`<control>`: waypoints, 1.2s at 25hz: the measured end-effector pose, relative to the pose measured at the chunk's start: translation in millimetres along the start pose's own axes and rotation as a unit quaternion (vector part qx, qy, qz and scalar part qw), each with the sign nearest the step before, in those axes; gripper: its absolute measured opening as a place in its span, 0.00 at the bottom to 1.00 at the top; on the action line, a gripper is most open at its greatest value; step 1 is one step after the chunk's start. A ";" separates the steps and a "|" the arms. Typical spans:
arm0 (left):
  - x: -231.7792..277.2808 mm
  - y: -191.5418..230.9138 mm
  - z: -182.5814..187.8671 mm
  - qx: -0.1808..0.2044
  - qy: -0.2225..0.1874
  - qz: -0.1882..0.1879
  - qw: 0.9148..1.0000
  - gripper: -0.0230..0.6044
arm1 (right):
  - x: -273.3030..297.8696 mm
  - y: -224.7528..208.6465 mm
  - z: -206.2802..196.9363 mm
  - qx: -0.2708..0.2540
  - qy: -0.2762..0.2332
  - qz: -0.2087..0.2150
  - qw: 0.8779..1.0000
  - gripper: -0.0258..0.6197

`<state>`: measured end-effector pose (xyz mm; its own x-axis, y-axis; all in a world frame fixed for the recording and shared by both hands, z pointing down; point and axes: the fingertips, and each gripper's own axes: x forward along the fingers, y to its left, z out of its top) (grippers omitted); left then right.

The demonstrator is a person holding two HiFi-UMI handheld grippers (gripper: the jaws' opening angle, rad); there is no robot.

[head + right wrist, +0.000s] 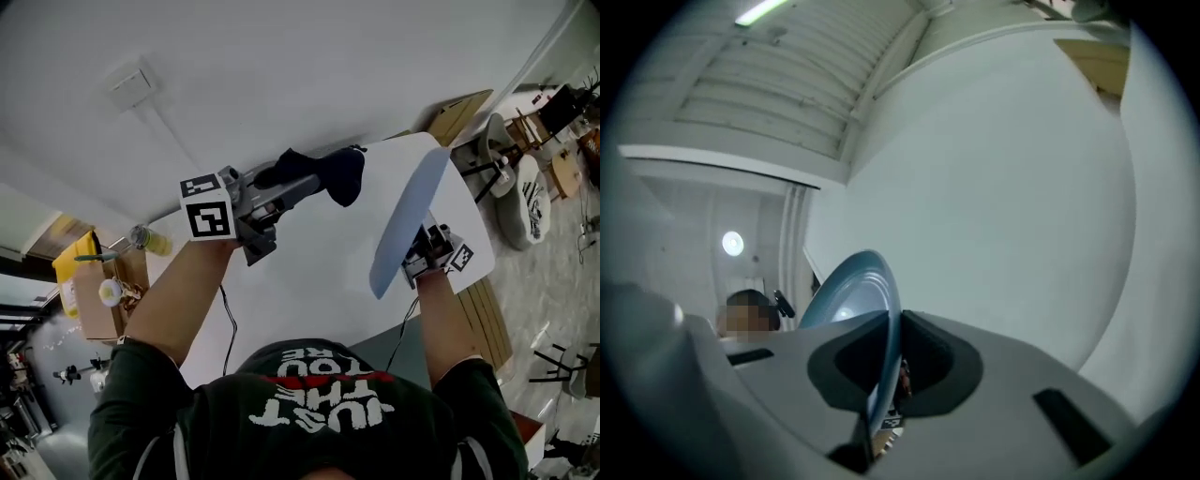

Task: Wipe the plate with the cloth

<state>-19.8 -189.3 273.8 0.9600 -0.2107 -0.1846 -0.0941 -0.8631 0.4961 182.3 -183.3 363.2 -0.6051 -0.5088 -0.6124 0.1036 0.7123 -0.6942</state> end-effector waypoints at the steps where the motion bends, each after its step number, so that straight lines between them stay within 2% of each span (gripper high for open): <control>1: 9.9 -8.6 1.8 0.009 0.002 -0.012 1.000 0.14 | 1.2 0.4 -3.6 0.012 -0.004 0.012 1.000 0.07; 4: 40.4 -29.3 7.9 0.031 0.009 -0.038 0.999 0.14 | 3.0 0.3 -13.7 0.033 -0.003 0.030 0.999 0.07; 7: 64.1 -33.4 17.3 0.037 0.004 -0.040 0.998 0.14 | 5.6 -1.1 -23.1 0.042 0.005 0.038 0.998 0.07; 11: 80.7 -41.8 38.1 0.007 -0.031 -0.060 0.998 0.14 | 5.9 -8.9 -27.0 0.036 0.004 0.022 0.999 0.07; 13: 86.7 -51.4 39.4 -0.007 -0.033 -0.077 0.996 0.14 | 4.1 -11.0 -21.6 0.032 -0.010 0.018 0.999 0.07; 19: 93.3 -77.4 8.2 -0.054 -0.002 -0.130 0.990 0.14 | 5.2 -15.9 6.7 0.005 -0.068 0.008 0.998 0.07; 22: 91.6 -86.8 -5.1 -0.065 0.018 -0.148 0.987 0.14 | 8.6 -12.9 20.1 -0.013 -0.082 0.006 0.997 0.07; 30: 81.7 -90.5 -61.3 -0.089 0.092 -0.154 0.980 0.14 | 20.9 -1.2 37.1 -0.030 -0.105 0.013 0.994 0.07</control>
<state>83.4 -100.3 265.9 0.9685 0.1472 -0.2009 0.2390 -0.7761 0.5835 198.9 -212.7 337.2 -0.4236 -0.5745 -0.7004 0.0656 0.7517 -0.6563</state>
